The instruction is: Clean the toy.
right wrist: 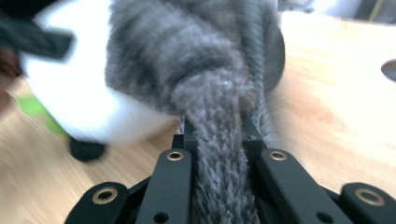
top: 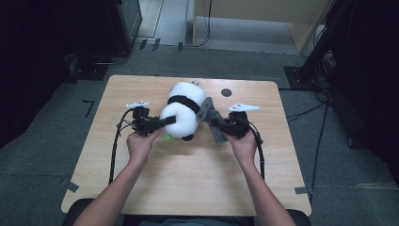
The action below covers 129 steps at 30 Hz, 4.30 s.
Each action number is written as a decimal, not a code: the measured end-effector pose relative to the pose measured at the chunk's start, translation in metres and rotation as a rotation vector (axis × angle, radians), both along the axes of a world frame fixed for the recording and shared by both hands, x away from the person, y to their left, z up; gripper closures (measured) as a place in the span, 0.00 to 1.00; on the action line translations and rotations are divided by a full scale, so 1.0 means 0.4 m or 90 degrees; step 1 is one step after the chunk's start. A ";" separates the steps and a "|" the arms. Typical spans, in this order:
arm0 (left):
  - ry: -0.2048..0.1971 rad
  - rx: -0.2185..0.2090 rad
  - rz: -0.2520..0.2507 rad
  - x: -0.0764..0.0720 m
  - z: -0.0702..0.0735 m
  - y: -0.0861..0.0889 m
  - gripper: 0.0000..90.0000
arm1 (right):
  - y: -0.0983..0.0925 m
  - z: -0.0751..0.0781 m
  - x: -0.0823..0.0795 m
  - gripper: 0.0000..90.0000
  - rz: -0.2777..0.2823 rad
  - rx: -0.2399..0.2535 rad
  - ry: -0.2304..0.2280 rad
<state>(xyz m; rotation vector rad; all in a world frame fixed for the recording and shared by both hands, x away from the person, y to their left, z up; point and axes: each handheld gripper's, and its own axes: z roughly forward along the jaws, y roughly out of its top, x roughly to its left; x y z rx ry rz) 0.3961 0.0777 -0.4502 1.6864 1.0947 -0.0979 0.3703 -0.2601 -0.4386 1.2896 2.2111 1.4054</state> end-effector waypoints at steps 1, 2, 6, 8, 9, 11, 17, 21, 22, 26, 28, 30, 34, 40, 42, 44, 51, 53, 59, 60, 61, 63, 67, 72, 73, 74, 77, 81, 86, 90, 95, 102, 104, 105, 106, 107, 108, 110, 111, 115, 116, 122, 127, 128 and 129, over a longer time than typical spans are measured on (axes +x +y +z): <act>0.002 0.000 -0.001 -0.001 -0.002 -0.005 0.64 | 0.001 0.010 -0.003 0.90 0.002 0.007 -0.006; 0.002 -0.001 -0.005 -0.002 -0.003 -0.011 0.64 | 0.006 0.018 -0.007 0.90 0.008 0.009 -0.012; 0.004 -0.003 -0.020 -0.011 -0.004 -0.033 0.64 | 0.049 0.034 -0.023 0.90 0.042 0.003 -0.024; 0.000 -0.003 -0.021 -0.016 -0.002 -0.042 0.64 | 0.071 0.041 -0.032 0.90 0.056 -0.003 -0.031; -0.001 -0.005 -0.021 -0.017 -0.001 -0.045 0.64 | 0.080 0.045 -0.036 0.90 0.061 -0.002 -0.034; -0.001 -0.008 -0.021 -0.019 0.000 -0.047 0.64 | 0.096 0.050 -0.046 0.90 0.070 0.001 -0.040; 0.003 -0.018 -0.013 -0.021 0.006 -0.049 0.64 | 0.162 0.058 -0.077 0.90 0.111 -0.024 -0.060; 0.004 -0.017 -0.005 -0.018 0.008 -0.041 0.64 | 0.208 0.044 -0.099 0.90 0.140 -0.049 -0.077; 0.004 -0.015 -0.003 -0.018 0.008 -0.040 0.64 | 0.218 0.037 -0.102 0.90 0.150 -0.052 -0.080; 0.009 -0.024 0.005 -0.015 0.008 -0.032 0.64 | 0.257 0.013 -0.116 0.90 0.179 -0.066 -0.083; 0.013 -0.032 0.009 -0.014 0.009 -0.029 0.64 | 0.271 0.002 -0.120 0.90 0.193 -0.077 -0.085; 0.012 -0.034 0.012 -0.015 0.010 -0.028 0.64 | 0.281 -0.010 -0.121 0.90 0.202 -0.088 -0.085; 0.014 -0.046 0.008 -0.016 0.012 -0.030 0.64 | 0.298 -0.045 -0.119 0.90 0.220 -0.123 -0.078; 0.006 -0.052 -0.003 -0.021 0.019 -0.031 0.63 | 0.296 -0.087 -0.104 0.90 0.215 -0.144 -0.067; 0.015 -0.062 0.000 -0.018 0.014 -0.027 0.63 | 0.286 -0.089 -0.099 0.90 0.213 -0.142 -0.066; 0.017 -0.061 0.000 -0.016 0.011 -0.026 0.64 | 0.281 -0.094 -0.095 0.90 0.214 -0.146 -0.067; 0.020 -0.081 -0.003 -0.015 0.017 -0.011 0.64 | 0.256 -0.118 -0.073 0.90 0.190 -0.183 -0.048; 0.016 -0.084 -0.005 -0.015 0.019 -0.007 0.64 | 0.234 -0.122 -0.059 0.90 0.173 -0.176 -0.035; 0.016 -0.081 -0.007 -0.012 0.017 0.004 0.64 | 0.198 -0.113 -0.043 0.90 0.139 -0.182 -0.024; 0.014 -0.078 -0.006 -0.012 0.018 0.005 0.64 | 0.194 -0.112 -0.042 0.90 0.135 -0.182 -0.024; 0.011 -0.075 -0.006 -0.012 0.018 0.006 0.64 | 0.190 -0.111 -0.040 0.90 0.131 -0.181 -0.022; 0.009 -0.072 -0.004 -0.012 0.019 0.008 0.64 | 0.180 -0.108 -0.036 0.90 0.123 -0.180 -0.019; 0.005 -0.066 -0.002 -0.011 0.021 0.015 0.64 | 0.157 -0.100 -0.029 0.90 0.106 -0.172 -0.013; -0.013 -0.047 -0.004 -0.012 0.024 0.021 0.64 | 0.136 -0.091 -0.019 0.90 0.100 -0.168 0.003; -0.013 -0.046 -0.004 -0.012 0.025 0.022 0.64 | 0.130 -0.090 -0.016 0.90 0.098 -0.169 0.004; -0.013 -0.045 -0.004 -0.011 0.025 0.025 0.64 | 0.123 -0.087 -0.013 0.90 0.095 -0.167 0.009; -0.011 -0.043 0.001 -0.009 0.024 0.032 0.64 | 0.103 -0.080 -0.006 0.90 0.083 -0.154 0.014; -0.016 -0.041 0.004 -0.006 0.024 0.044 0.64 | 0.087 -0.072 -0.002 0.90 0.071 -0.145 0.015; -0.024 -0.038 0.004 -0.004 0.025 0.053 0.64 | 0.054 -0.056 0.004 0.90 0.051 -0.116 0.010; -0.034 -0.018 -0.001 -0.004 0.022 0.052 0.64 | 0.035 -0.045 0.005 0.89 0.038 -0.108 0.011; -0.045 -0.010 0.001 -0.002 0.025 0.057 0.64 | 0.017 -0.029 0.005 0.89 0.028 -0.101 0.002; -0.058 -0.011 0.014 0.007 0.030 0.090 0.64 | -0.018 -0.013 0.005 0.89 0.007 -0.090 0.000; -0.062 -0.003 0.017 0.008 0.032 0.097 0.64 | -0.027 -0.012 0.005 0.89 0.003 -0.089 0.000; -0.065 -0.002 0.022 0.010 0.031 0.101 0.64 | -0.031 -0.011 0.006 0.89 0.002 -0.088 0.000; -0.064 -0.001 0.024 0.011 0.030 0.106 0.64 | -0.035 -0.010 0.005 0.89 -0.001 -0.088 0.000; -0.064 -0.002 0.027 0.014 0.028 0.111 0.64 | -0.040 -0.010 0.006 0.89 -0.003 -0.087 0.000; -0.062 -0.002 0.029 0.016 0.027 0.116 0.64 | -0.045 -0.009 0.006 0.89 -0.006 -0.086 -0.001; -0.062 0.004 0.033 0.021 0.023 0.122 0.64 | -0.057 -0.007 0.007 0.89 -0.012 -0.084 0.000; -0.062 0.009 0.035 0.023 0.020 0.125 0.64 | -0.063 -0.006 0.007 0.89 -0.018 -0.081 -0.001; -0.064 0.031 0.037 0.032 0.015 0.136 0.64 | -0.092 -0.002 0.008 0.89 -0.038 -0.077 -0.001; -0.070 0.041 0.036 0.033 0.015 0.137 0.64 | -0.100 -0.002 0.008 0.89 -0.044 -0.075 0.000; -0.068 0.061 0.037 0.045 0.004 0.147 0.64 | -0.136 -0.007 0.011 0.89 -0.064 -0.072 0.003; -0.049 0.061 0.046 0.059 -0.008 0.170 0.63 | -0.160 -0.017 0.017 0.89 -0.081 -0.071 0.012; -0.049 0.060 0.048 0.061 -0.011 0.174 0.63 | -0.166 -0.020 0.019 0.89 -0.083 -0.071 0.013; -0.048 0.063 0.048 0.063 -0.013 0.177 0.63 | -0.171 -0.023 0.020 0.89 -0.086 -0.070 0.015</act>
